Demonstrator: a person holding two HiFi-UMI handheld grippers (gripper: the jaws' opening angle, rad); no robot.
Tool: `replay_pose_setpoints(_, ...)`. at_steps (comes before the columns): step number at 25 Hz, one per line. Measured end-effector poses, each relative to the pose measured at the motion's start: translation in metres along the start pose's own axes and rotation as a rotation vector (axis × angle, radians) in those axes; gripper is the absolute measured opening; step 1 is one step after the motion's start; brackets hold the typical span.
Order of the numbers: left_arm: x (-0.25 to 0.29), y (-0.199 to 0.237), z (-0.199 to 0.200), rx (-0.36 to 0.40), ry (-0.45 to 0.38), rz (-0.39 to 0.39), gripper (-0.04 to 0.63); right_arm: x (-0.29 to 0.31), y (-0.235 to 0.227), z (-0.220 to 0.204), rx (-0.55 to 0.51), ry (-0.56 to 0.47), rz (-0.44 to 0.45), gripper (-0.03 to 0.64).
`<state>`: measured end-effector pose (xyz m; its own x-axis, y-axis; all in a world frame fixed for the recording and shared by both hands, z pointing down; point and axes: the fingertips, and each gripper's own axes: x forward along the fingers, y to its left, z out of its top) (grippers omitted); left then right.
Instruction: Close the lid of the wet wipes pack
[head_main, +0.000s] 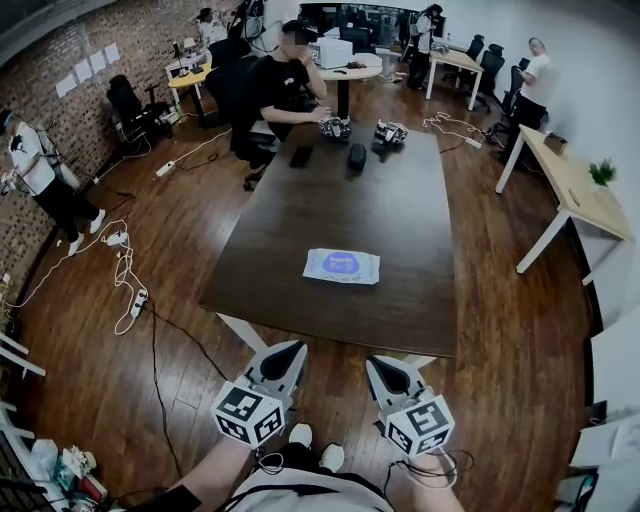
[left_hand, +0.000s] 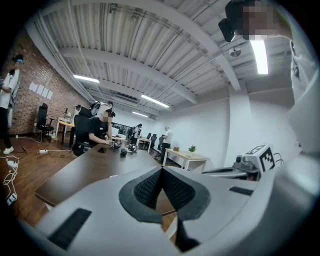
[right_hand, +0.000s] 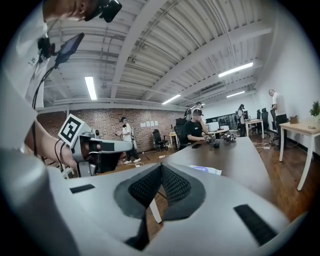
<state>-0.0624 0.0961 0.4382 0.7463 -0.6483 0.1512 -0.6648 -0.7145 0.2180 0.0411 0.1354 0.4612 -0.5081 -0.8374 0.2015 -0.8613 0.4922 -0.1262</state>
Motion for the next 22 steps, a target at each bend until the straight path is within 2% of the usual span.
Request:
replay_pose_setpoints(8, -0.008, -0.011, 0.009, 0.005, -0.017, -0.017, 0.002, -0.009, 0.007, 0.020, -0.016, -0.040, -0.026, 0.006)
replay_pose_setpoints(22, -0.023, 0.003, 0.015, 0.010, -0.019, -0.044, 0.000, 0.005, 0.027, 0.027, -0.029, -0.045, -0.051, 0.006)
